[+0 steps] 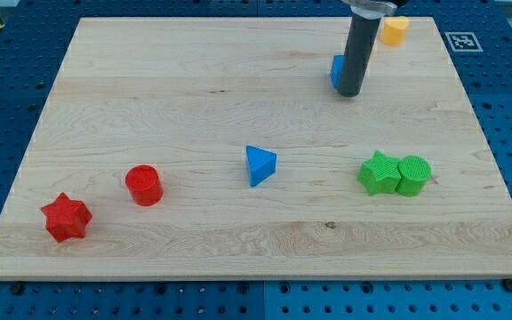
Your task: Push the green star to the center of the board
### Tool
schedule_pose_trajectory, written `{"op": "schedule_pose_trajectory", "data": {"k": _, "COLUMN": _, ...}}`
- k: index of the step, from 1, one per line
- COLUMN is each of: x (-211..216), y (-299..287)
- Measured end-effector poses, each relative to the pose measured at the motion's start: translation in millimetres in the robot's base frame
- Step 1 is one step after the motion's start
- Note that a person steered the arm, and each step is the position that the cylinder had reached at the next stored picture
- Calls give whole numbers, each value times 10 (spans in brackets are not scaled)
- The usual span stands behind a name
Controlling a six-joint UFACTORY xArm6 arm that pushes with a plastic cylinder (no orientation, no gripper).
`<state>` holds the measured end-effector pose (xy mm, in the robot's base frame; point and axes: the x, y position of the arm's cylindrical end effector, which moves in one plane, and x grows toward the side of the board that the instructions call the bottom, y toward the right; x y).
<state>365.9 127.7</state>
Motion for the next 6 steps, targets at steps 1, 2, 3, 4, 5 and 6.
{"op": "schedule_pose_trajectory", "data": {"k": 1, "x": 423, "y": 0}}
{"op": "schedule_pose_trajectory", "data": {"k": 2, "x": 1037, "y": -107}}
{"op": "schedule_pose_trajectory", "data": {"k": 3, "x": 1315, "y": -227}}
{"op": "schedule_pose_trajectory", "data": {"k": 4, "x": 1322, "y": -227}}
{"op": "schedule_pose_trajectory", "data": {"k": 5, "x": 1671, "y": -227}}
{"op": "schedule_pose_trajectory", "data": {"k": 6, "x": 1955, "y": -116}}
